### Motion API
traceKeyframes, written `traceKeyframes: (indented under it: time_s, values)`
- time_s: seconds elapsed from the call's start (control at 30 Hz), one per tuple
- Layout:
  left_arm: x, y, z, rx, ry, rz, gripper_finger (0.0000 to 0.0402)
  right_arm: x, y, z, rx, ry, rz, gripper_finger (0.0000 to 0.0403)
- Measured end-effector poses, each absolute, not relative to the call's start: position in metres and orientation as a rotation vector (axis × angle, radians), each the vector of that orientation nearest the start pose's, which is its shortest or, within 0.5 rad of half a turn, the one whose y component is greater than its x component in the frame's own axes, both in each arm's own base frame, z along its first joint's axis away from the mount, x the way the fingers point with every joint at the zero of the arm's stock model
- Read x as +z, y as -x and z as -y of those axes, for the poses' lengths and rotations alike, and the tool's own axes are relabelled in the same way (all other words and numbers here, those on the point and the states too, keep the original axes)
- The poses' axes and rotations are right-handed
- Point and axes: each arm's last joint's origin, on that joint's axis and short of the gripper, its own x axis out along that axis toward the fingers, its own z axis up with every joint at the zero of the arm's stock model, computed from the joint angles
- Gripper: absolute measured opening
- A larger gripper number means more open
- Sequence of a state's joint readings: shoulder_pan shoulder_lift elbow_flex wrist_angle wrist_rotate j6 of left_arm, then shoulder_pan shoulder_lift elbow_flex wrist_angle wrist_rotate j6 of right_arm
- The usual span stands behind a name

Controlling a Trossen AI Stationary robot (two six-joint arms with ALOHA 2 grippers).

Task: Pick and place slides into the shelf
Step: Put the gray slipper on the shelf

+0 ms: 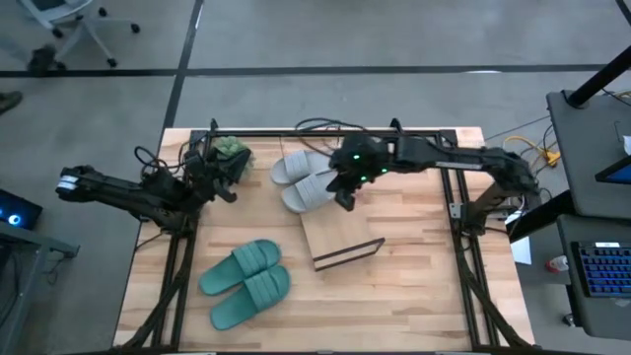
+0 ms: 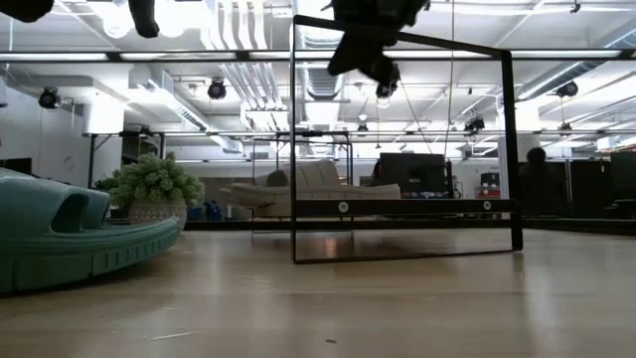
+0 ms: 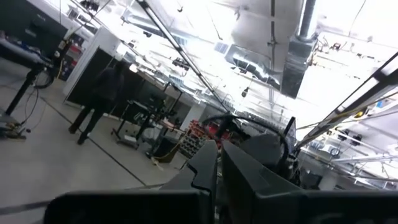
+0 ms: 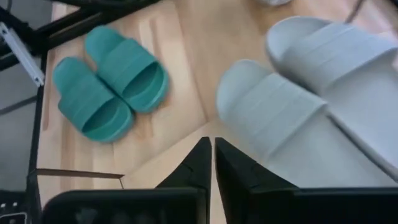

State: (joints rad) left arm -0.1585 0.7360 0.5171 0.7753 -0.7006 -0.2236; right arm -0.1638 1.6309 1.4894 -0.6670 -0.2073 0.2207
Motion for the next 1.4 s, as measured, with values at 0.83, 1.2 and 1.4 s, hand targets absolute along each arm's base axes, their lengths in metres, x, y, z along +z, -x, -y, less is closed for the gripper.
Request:
traceKeyframes:
  time_s: [0.83, 1.2, 1.4]
  values:
    - [0.344, -0.132, 0.003, 0.475, 0.376, 0.616, 0.0008, 0.243, -0.402, 0.038, -0.021, -0.410, -1.071, 0.0008]
    - [0.344, -0.127, 0.002, 0.475, 0.370, 0.607, 0.0008, 0.203, -0.415, 0.038, -0.123, -0.454, -1.151, 0.0008]
    - [0.343, -0.125, 0.002, 0.456, 0.357, 0.593, 0.0008, 0.203, -0.419, 0.039, -0.167, -0.463, -1.116, 0.0008]
